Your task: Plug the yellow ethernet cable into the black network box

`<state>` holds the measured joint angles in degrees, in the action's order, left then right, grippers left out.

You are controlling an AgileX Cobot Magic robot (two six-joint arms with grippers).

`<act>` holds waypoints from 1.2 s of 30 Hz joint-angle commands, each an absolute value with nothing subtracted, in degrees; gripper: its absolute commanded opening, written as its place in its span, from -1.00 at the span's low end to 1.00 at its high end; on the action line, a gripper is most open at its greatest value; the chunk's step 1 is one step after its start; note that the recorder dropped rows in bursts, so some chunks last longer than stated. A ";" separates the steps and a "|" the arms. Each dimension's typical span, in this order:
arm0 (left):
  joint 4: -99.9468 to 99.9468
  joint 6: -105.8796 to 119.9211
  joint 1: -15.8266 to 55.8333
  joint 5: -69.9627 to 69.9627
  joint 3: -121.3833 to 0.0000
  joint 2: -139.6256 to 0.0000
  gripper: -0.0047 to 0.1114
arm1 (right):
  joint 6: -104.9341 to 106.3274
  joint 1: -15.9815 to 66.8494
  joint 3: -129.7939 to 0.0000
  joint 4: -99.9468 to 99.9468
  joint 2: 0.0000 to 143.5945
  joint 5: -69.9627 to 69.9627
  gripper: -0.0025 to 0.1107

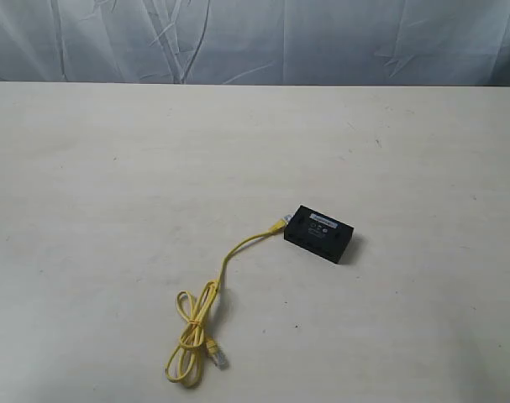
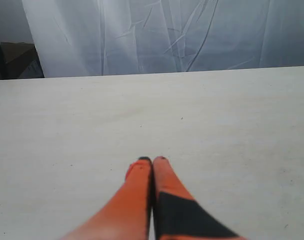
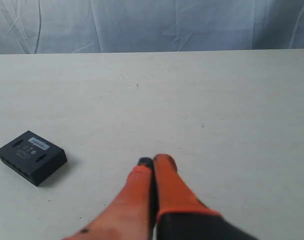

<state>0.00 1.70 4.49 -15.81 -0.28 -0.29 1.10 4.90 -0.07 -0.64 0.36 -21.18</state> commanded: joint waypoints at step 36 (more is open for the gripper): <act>-8.10 1.73 4.15 0.00 -9.84 -6.90 -0.92 | 0.96 4.61 0.00 -0.55 0.00 -20.40 -0.97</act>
